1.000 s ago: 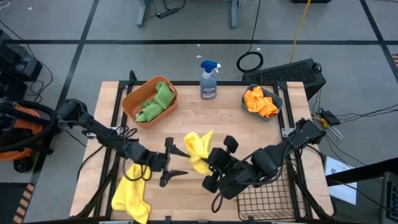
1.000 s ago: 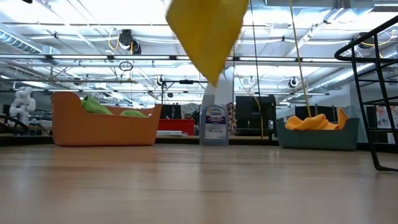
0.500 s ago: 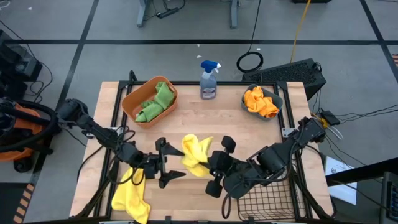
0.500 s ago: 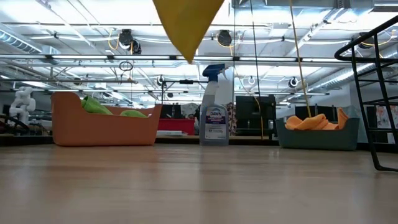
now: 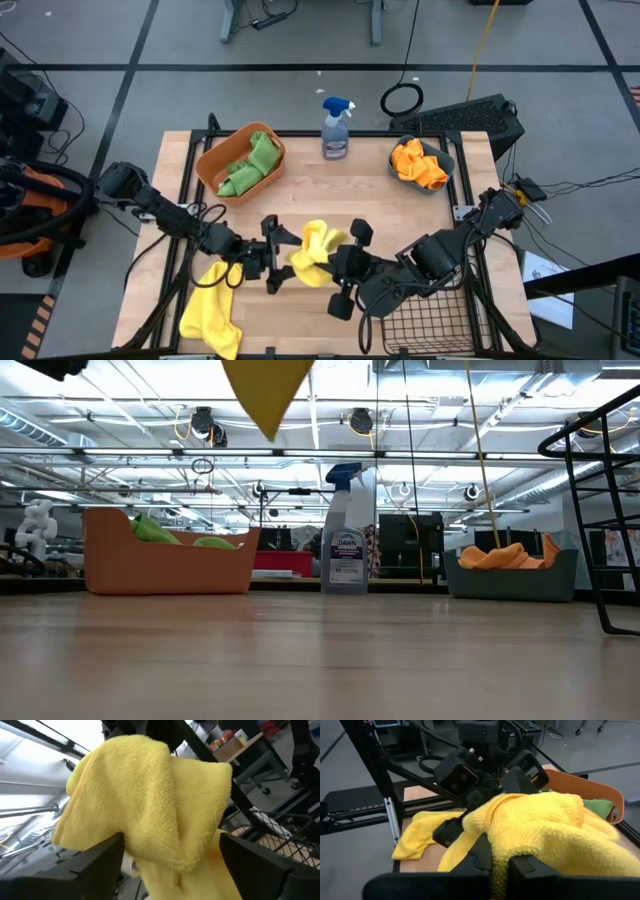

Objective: Sort microfiber towel by color & place in baskets
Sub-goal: Put the right yellow microfiber towel into the wire basket

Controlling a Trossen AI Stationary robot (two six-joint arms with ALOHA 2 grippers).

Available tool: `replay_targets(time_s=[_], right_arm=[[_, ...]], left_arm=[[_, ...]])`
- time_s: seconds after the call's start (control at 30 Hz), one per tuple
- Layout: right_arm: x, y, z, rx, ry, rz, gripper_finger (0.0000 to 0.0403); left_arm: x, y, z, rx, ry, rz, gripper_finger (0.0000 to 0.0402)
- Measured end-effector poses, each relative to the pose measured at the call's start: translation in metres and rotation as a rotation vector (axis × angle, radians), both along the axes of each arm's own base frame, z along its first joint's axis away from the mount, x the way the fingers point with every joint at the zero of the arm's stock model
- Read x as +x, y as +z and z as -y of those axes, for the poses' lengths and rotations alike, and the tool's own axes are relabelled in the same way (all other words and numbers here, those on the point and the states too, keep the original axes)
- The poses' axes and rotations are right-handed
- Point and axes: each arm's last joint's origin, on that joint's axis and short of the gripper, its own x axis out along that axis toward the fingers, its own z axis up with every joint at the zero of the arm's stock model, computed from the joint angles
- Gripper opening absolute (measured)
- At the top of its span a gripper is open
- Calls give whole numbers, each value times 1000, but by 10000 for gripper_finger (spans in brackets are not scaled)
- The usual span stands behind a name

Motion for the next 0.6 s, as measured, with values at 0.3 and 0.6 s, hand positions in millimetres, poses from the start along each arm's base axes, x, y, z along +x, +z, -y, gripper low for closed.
replay_targets(time_s=[0.3, 0.6], right_arm=[[8, 2, 13, -31, -19, 6, 4], [10, 0, 19, -39, -33, -7, 9]], left_arm=[[4, 7, 2, 5, -22, 2, 246], [6, 6, -1, 67, 5, 2, 116]])
